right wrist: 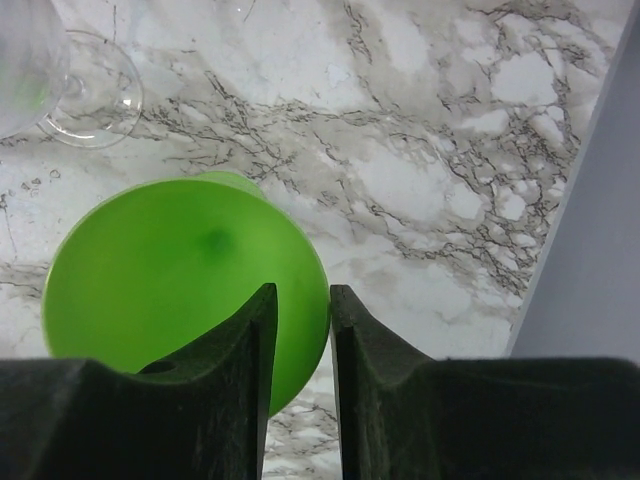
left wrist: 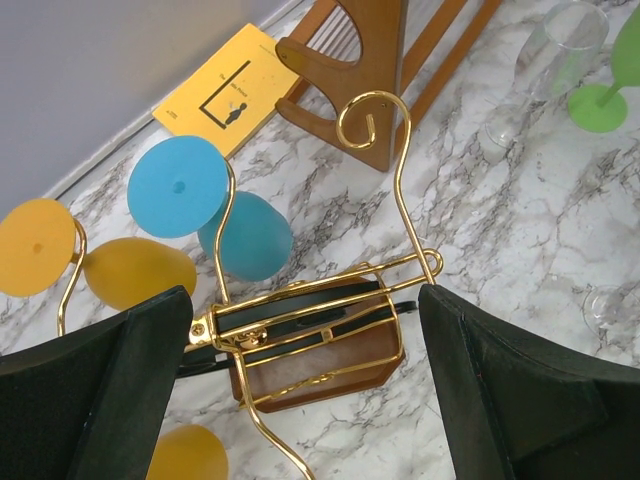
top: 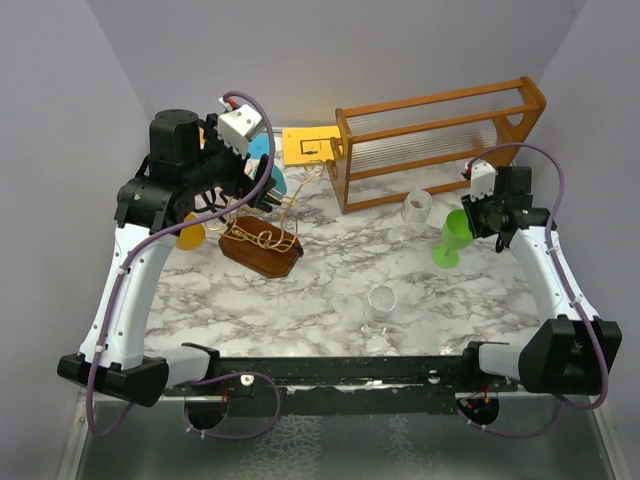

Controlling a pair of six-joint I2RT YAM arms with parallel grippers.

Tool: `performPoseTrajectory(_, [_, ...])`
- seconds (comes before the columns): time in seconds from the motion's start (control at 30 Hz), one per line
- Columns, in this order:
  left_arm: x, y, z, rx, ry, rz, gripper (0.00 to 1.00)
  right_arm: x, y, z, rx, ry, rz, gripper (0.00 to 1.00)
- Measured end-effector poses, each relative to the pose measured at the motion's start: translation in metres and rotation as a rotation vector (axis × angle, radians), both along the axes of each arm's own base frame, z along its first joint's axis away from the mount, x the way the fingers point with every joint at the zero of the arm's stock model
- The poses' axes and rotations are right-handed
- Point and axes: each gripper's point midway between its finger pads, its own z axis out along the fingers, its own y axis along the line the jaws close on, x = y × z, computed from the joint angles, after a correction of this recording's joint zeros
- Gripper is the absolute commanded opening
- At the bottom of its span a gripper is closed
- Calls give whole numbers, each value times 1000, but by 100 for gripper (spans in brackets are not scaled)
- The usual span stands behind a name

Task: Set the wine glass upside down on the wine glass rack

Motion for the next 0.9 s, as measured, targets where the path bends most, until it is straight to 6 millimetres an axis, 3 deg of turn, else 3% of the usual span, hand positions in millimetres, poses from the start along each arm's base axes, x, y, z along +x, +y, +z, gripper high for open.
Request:
performPoseTrajectory(0.2, [3, 5, -1, -11, -2, 6, 99, 2, 1, -9, 7, 30, 4, 2])
performPoseTrajectory(0.3, [5, 7, -5, -13, 7, 14, 99, 5, 2, -2, 11, 17, 8, 1])
performPoseTrajectory(0.47, [8, 10, -4, -21, 5, 35, 99, 10, -13, 29, -65, -81, -28, 1])
performPoseTrajectory(0.57, [16, 16, -3, -12, 7, 75, 99, 6, -23, 59, -127, -160, -51, 1])
performPoseTrajectory(0.7, [29, 27, -2, 9, -3, 141, 99, -5, -28, 127, -179, -347, -61, 1])
performPoseTrajectory(0.9, [35, 34, 1, -1, -11, 195, 99, -20, -11, 230, -159, -616, 13, 1])
